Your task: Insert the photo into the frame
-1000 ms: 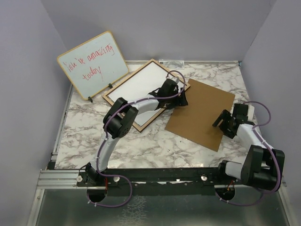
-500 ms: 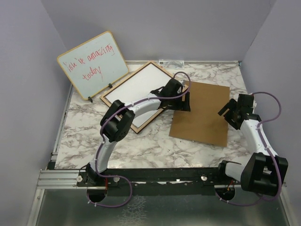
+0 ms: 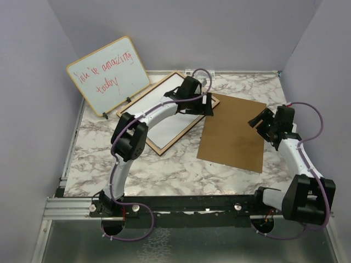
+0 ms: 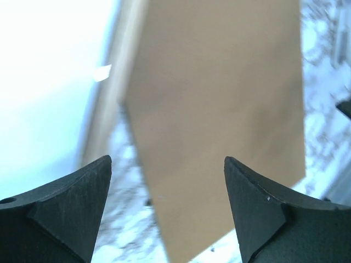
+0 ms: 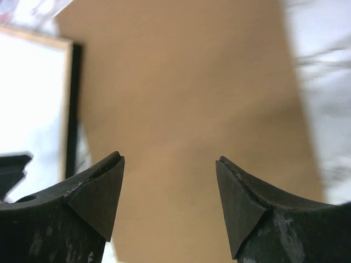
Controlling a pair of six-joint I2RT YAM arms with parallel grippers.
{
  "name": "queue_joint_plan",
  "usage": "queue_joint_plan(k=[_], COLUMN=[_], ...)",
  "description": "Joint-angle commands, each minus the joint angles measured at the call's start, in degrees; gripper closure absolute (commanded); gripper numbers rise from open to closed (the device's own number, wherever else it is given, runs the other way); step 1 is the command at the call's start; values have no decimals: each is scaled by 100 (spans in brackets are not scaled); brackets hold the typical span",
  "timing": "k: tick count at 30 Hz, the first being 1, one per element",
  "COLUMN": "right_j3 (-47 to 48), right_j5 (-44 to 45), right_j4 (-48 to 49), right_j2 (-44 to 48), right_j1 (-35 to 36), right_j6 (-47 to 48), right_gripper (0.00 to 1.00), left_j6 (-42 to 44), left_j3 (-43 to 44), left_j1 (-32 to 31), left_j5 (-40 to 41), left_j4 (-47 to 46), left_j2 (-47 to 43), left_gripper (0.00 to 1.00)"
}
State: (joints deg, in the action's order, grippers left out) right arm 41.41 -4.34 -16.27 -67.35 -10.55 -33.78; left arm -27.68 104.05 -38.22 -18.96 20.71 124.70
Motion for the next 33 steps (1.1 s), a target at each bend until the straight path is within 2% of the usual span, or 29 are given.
queue_joint_plan(k=[1,4,10,15,18,24,33], right_j3=[-129,68,784,1459,1731,1980,2256], right_j5=[-1878,-2171,-2417,-2536,-2533,-2476,-2679], right_j4=[1446,1957,2474,2515,2504,2435,2372], right_j2=[-603,-1185,-2355,-3192,-3583,-3990,-4646], right_j1=[497,1014,1977,2561,2767,2963,3086], right_j6=[-376,-701,-1511,-1915,-2060,-2089,-1982], right_gripper=[29,30,34,37,34,29,30], left_j6=[671,1038,1450,1821,2002,2065,2169], left_j3=[485,813,1892,2640,2892,3028,2490], left_j1=[718,1190,1979,2228,2306,2476,2503], left_j5=[1310,1772,1947,2083,2465,2673,2904], left_j4=[645,718,759,750,729,656,567], left_j2=[-166,23,835,1568,1886,2159,2114], left_gripper=[16,16,15,15,15,13,13])
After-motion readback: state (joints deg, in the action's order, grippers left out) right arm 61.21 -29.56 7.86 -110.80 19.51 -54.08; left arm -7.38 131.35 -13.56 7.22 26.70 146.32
